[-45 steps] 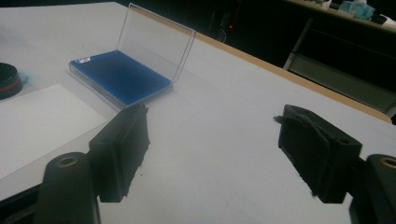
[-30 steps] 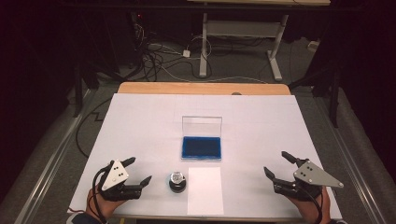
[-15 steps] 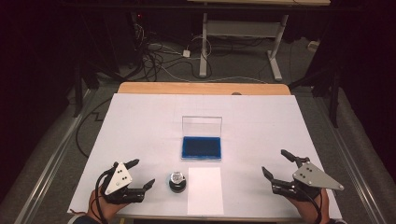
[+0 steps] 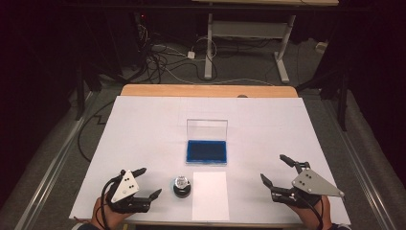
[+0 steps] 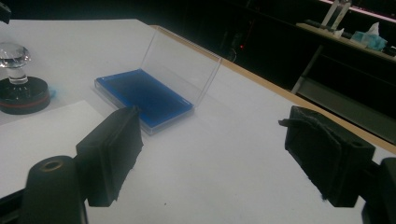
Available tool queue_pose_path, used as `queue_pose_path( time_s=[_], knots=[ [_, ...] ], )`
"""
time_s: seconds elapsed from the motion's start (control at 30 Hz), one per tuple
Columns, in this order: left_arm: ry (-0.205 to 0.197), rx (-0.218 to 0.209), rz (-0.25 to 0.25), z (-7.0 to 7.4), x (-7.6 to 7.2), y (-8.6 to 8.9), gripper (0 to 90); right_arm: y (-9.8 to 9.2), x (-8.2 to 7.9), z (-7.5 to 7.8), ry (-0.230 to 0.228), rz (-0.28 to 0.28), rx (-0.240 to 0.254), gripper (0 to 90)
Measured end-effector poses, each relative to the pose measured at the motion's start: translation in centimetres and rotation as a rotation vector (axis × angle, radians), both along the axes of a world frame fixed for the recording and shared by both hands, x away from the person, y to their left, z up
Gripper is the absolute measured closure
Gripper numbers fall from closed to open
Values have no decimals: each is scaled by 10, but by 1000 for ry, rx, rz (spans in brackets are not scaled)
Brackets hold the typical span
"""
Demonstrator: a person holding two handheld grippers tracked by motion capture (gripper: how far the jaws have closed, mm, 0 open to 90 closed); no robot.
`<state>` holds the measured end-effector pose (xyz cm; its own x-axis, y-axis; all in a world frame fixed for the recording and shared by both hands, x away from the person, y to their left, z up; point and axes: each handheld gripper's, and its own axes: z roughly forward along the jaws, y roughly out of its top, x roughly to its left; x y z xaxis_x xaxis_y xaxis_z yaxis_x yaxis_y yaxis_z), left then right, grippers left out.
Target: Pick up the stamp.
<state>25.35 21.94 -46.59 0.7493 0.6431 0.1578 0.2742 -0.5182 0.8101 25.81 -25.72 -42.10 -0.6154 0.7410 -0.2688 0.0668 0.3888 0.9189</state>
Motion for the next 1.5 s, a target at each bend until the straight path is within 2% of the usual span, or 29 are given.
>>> queue_pose_path(
  time_s=[0.3,0.43,0.5,0.67,0.8,1.07,1.17,1.43,1.5],
  knots=[
    [16,-5,-41,1,-3,-9,167,2,-1,0,17,4,10,206],
    [19,-6,-59,2,-2,-13,167,4,0,-1,19,9,-2,206],
    [30,-26,-71,4,0,-15,168,5,0,-1,20,9,-7,206],
    [64,-33,-106,5,5,-26,167,7,1,-3,29,11,-17,206],
    [92,-15,-125,2,10,-36,168,7,1,-4,33,10,-17,206],
    [127,-9,-149,1,19,-45,166,6,1,-4,40,12,-17,209],
    [133,14,-170,3,22,-54,167,6,2,-5,41,14,-24,209],
    [167,70,-171,10,31,-64,170,6,2,-6,44,15,-30,210],
    [168,81,-168,12,33,-65,212,6,1,-6,44,15,-35,210]
  ],
)
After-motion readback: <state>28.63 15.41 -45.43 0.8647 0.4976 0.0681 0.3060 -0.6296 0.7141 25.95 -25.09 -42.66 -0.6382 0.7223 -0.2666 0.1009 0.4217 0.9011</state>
